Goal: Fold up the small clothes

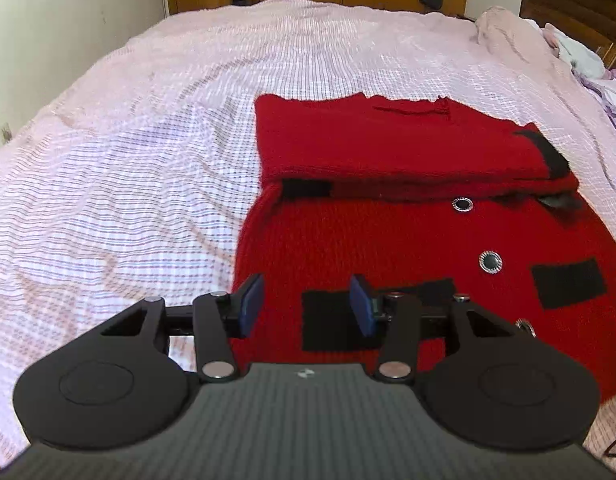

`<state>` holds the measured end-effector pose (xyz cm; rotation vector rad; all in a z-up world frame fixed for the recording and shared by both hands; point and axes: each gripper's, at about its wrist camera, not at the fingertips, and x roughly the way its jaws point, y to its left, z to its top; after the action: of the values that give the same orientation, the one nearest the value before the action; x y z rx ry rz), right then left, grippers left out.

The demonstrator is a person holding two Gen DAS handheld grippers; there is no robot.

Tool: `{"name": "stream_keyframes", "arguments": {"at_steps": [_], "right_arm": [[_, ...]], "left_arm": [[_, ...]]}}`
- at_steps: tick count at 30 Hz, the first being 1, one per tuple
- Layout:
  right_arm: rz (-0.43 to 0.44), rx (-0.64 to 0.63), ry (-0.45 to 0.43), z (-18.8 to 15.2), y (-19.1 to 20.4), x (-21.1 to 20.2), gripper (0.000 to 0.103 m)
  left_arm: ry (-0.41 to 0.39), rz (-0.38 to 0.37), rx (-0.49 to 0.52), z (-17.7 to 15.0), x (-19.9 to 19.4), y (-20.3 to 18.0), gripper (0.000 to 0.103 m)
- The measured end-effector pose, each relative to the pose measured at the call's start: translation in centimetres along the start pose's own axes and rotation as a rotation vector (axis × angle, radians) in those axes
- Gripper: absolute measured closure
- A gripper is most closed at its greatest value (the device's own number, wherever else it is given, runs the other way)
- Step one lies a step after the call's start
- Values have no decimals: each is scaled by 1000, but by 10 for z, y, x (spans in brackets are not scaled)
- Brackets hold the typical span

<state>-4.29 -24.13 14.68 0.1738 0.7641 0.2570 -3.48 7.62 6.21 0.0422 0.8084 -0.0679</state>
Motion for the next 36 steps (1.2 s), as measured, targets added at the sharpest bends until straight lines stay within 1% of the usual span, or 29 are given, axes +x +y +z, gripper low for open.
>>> {"name": "stream_keyframes", "arguments": {"at_steps": [1, 4, 6, 8, 9, 11, 15, 17, 19, 22, 24, 28, 31, 33, 36], "right_arm": [[17, -9, 0, -1, 5, -10, 57], [58, -39, -3, -5, 19, -38, 57], [75, -64, -4, -11, 28, -52, 48], [78, -113, -3, -23, 40, -58, 42], [75, -142, -1, -31, 46, -59, 40], [45, -201, 14, -50, 58, -53, 40], [-66, -320, 52, -96, 79, -26, 40], [-90, -344, 65, -115, 86, -17, 40], [-89, -337, 82, -130, 88, -6, 40], [-82, -289, 105, -145, 86, 5, 40], [-83, -255, 113, -153, 85, 8, 40], [-91, -219, 128, -162, 83, 11, 40], [-99, -235, 164, -164, 83, 15, 40], [-107, -247, 175, -164, 84, 16, 40], [-110, -248, 177, -162, 86, 16, 40]], "left_arm": [[-7, 0, 4, -2, -6, 0, 35], [-35, 2, 40, -10, -26, -5, 31], [-44, 0, 65, -17, -37, -10, 30], [-48, -12, 86, -24, -46, -16, 27], [-48, -19, 99, -30, -50, -19, 26], [-41, -28, 126, -42, -55, -28, 25], [-14, -52, 173, -69, -57, -45, 24], [1, -63, 197, -83, -56, -52, 23], [18, -67, 222, -97, -51, -60, 23], [38, -72, 261, -116, -47, -71, 23], [38, -61, 292, -124, -44, -78, 22], [30, -30, 353, -132, -40, -91, 20], [27, -38, 385, -135, -38, -99, 20], [9, -33, 395, -135, -36, -103, 20], [-24, -30, 380, -126, -32, -103, 20]]}}
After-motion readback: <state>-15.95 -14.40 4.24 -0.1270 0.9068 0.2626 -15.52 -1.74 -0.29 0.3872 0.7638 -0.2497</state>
